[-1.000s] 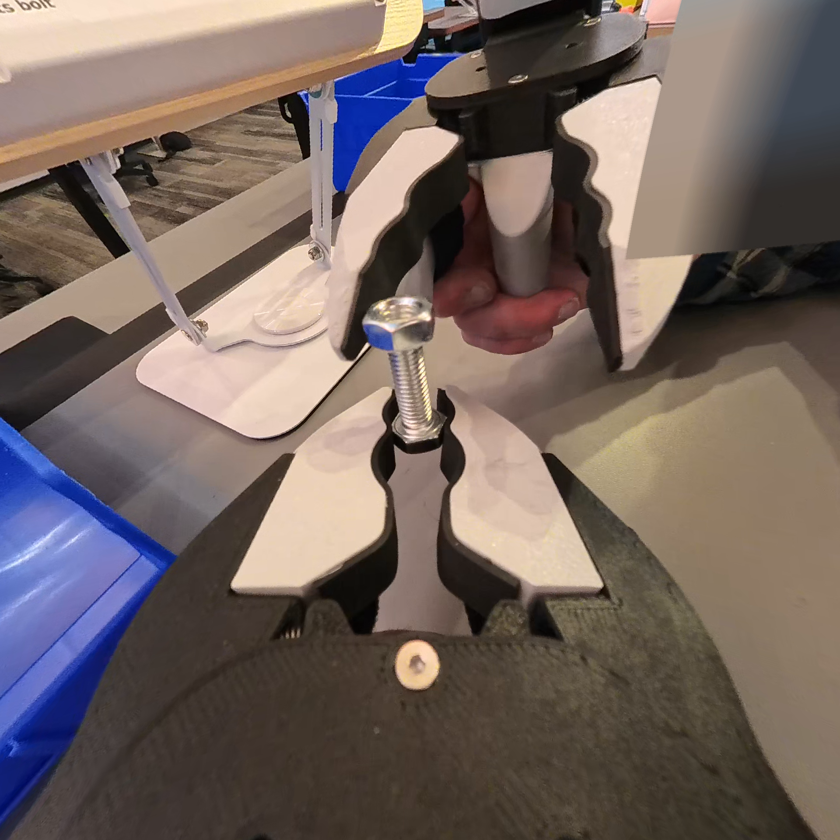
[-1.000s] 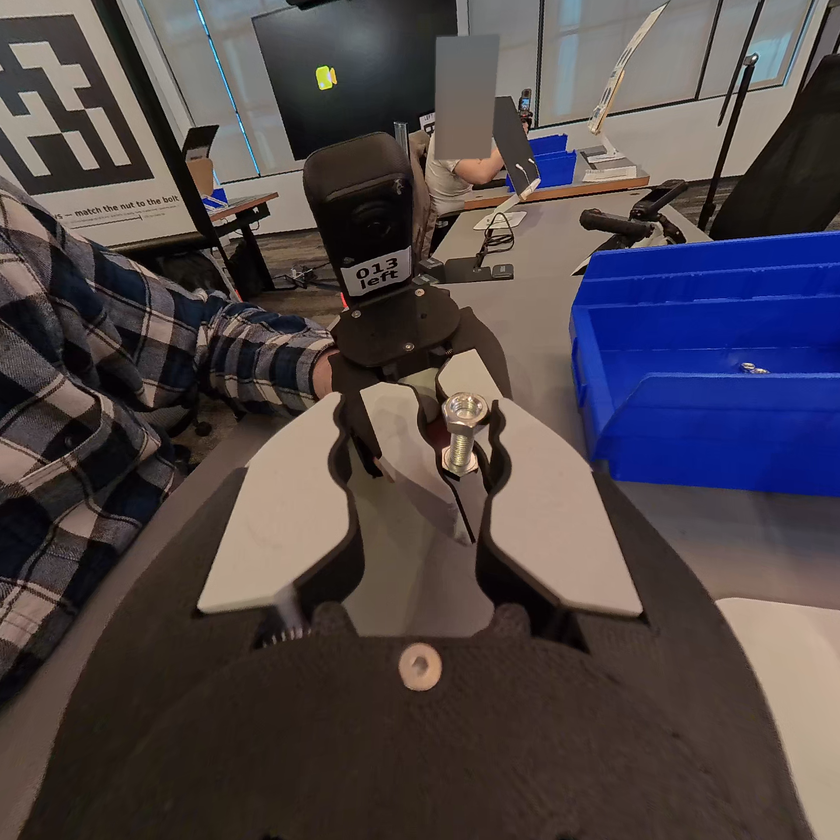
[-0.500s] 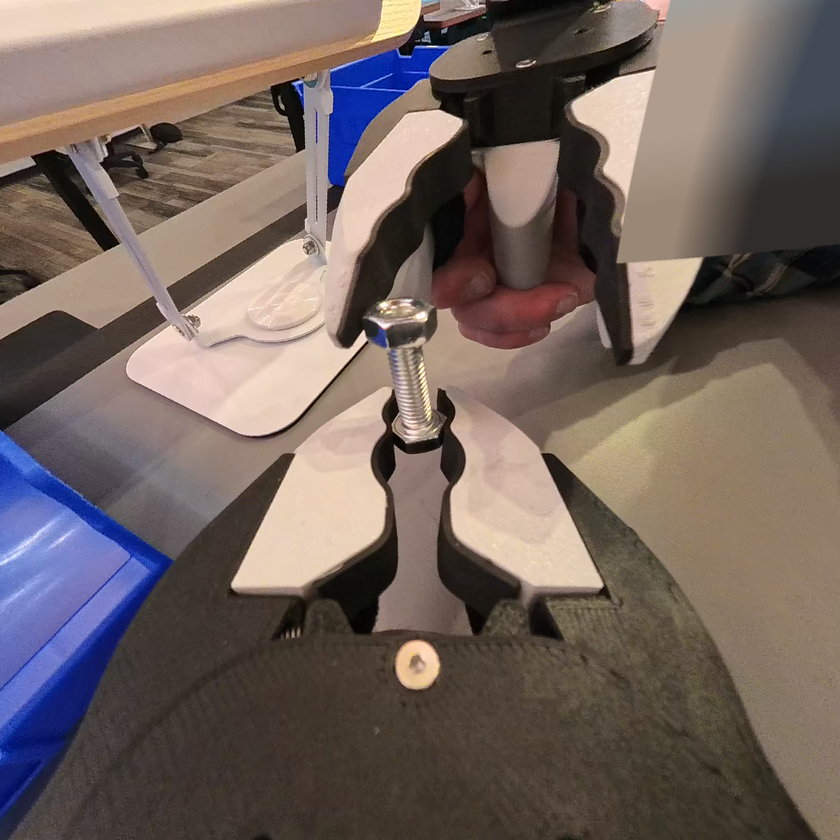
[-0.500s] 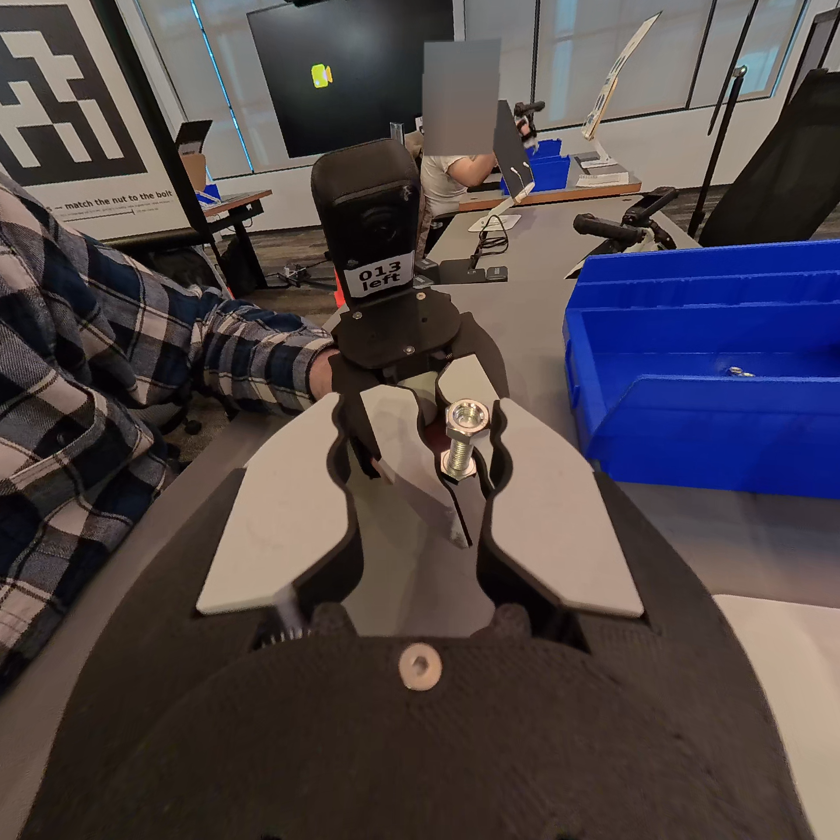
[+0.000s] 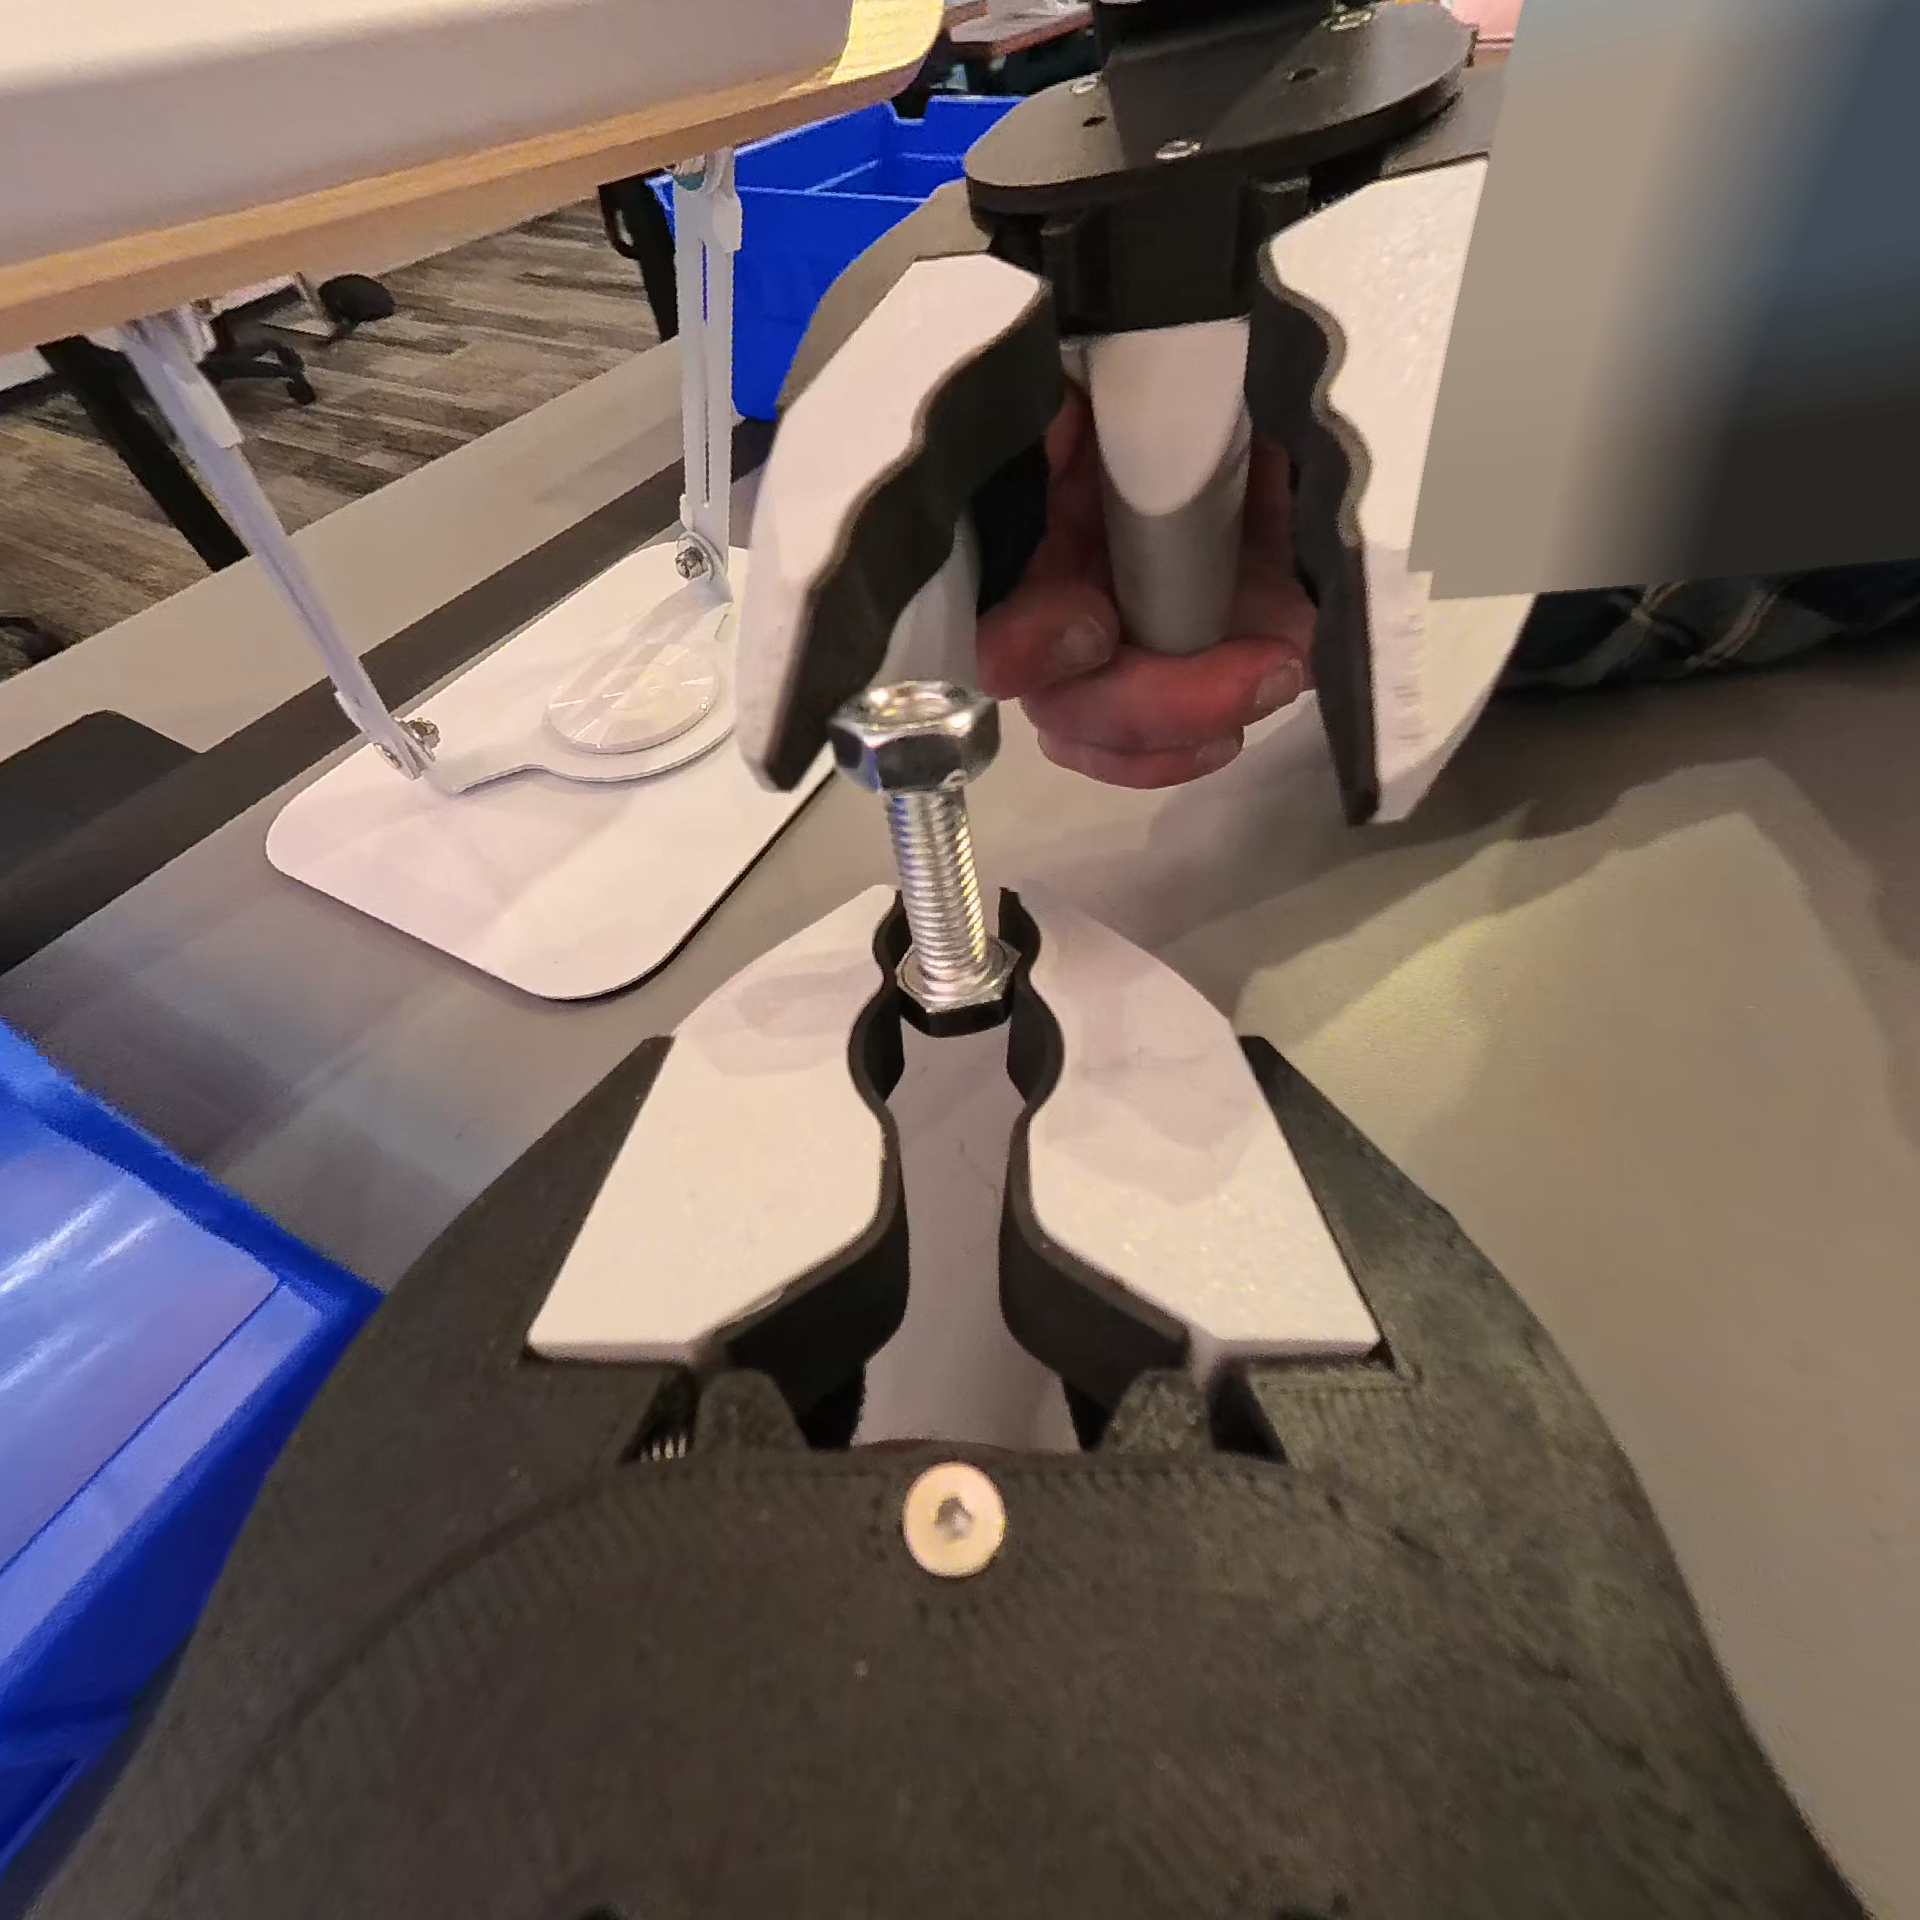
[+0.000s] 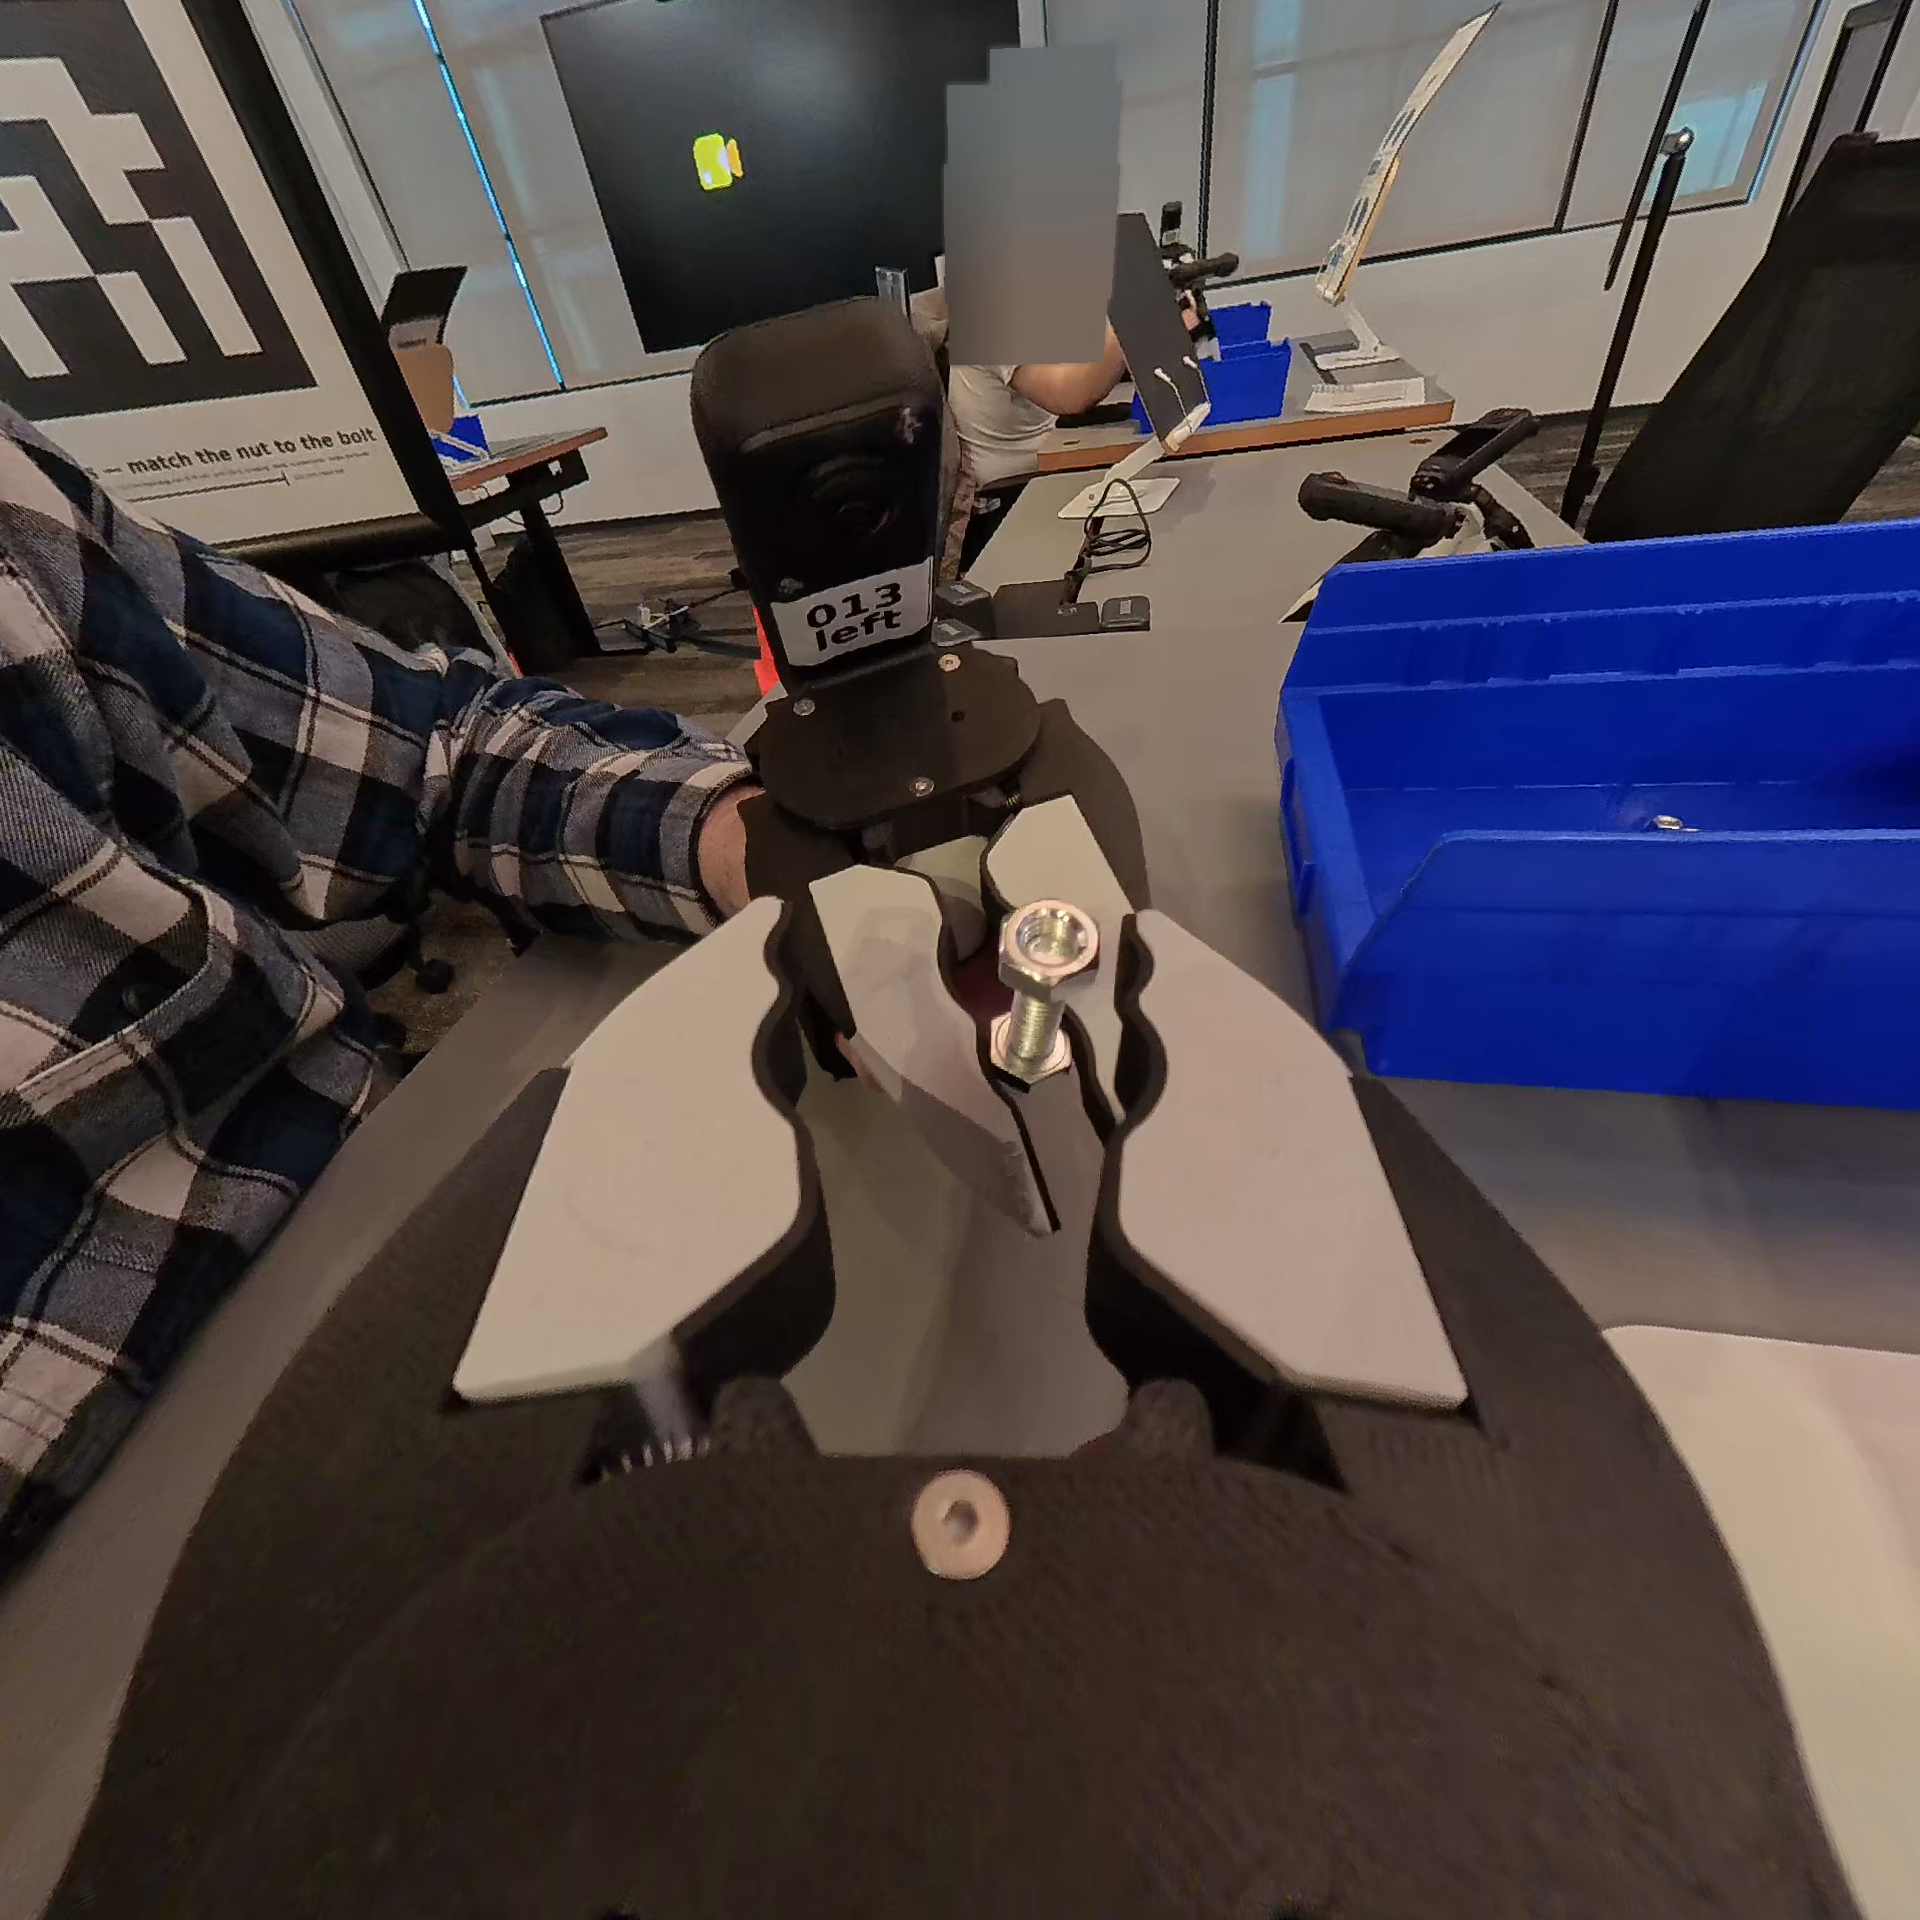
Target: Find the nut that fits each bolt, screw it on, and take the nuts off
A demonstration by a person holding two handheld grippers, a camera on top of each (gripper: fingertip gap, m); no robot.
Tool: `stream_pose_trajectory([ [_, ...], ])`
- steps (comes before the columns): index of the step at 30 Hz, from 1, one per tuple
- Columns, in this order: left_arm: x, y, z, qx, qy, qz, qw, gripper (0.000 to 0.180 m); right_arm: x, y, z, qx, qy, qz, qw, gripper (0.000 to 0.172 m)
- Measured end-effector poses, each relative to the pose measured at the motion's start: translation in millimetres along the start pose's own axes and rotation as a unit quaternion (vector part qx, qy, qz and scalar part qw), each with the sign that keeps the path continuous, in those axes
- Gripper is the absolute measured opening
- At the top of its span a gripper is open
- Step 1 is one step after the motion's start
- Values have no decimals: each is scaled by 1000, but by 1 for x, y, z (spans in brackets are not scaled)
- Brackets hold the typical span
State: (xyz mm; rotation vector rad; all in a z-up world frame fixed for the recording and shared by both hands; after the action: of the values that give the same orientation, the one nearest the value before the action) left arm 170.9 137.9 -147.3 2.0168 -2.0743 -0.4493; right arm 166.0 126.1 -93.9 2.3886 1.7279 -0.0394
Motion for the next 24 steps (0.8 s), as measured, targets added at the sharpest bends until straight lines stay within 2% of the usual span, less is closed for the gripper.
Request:
stream_pose_trajectory([
  [4, 6, -3, 0, -5, -13, 9, 1000, 15, 1, -1, -2, 5, 5, 6, 1000, 53],
  [9, 10, -4, -2, -3, -21, 10, 1000, 15, -1, -1, -4, 7, 18, 13, 1000, 31],
  [11, 11, -5, -2, -4, -23, 11, 1000, 15, 0, 0, -5, 10, 23, 21, 999, 21],
  [13, 12, -5, -2, -5, -24, 13, 1000, 15, 0, 2, -7, 14, 32, 24, 999, 0],
  [16, 14, -5, -4, -3, -28, 17, 999, 15, -1, 2, -7, 15, 35, 20, 999, 0],
  [18, 15, -5, -5, -1, -28, 18, 999, 15, -3, 3, -9, 26, 35, 11, 999, 11],
  [22, 14, -4, -6, 1, -28, 15, 999, 15, -2, 1, -8, 16, 42, 24, 999, 43],
  [24, 14, -3, -6, 4, -26, 14, 1000, 15, -2, 2, -9, 17, 52, 29, 998, 43],
])
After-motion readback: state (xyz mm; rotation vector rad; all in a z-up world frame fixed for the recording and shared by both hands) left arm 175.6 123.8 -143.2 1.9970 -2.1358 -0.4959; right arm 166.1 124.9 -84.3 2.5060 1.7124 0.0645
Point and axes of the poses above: each gripper's, where its closed fingertips meet, y back along the fingers, z out of its underside, x = y × z across the jaws, the point moved 2 cm from there along y, back along the fingers, and after that the axes turned 1 degree about -x, right-handed, at the moved point
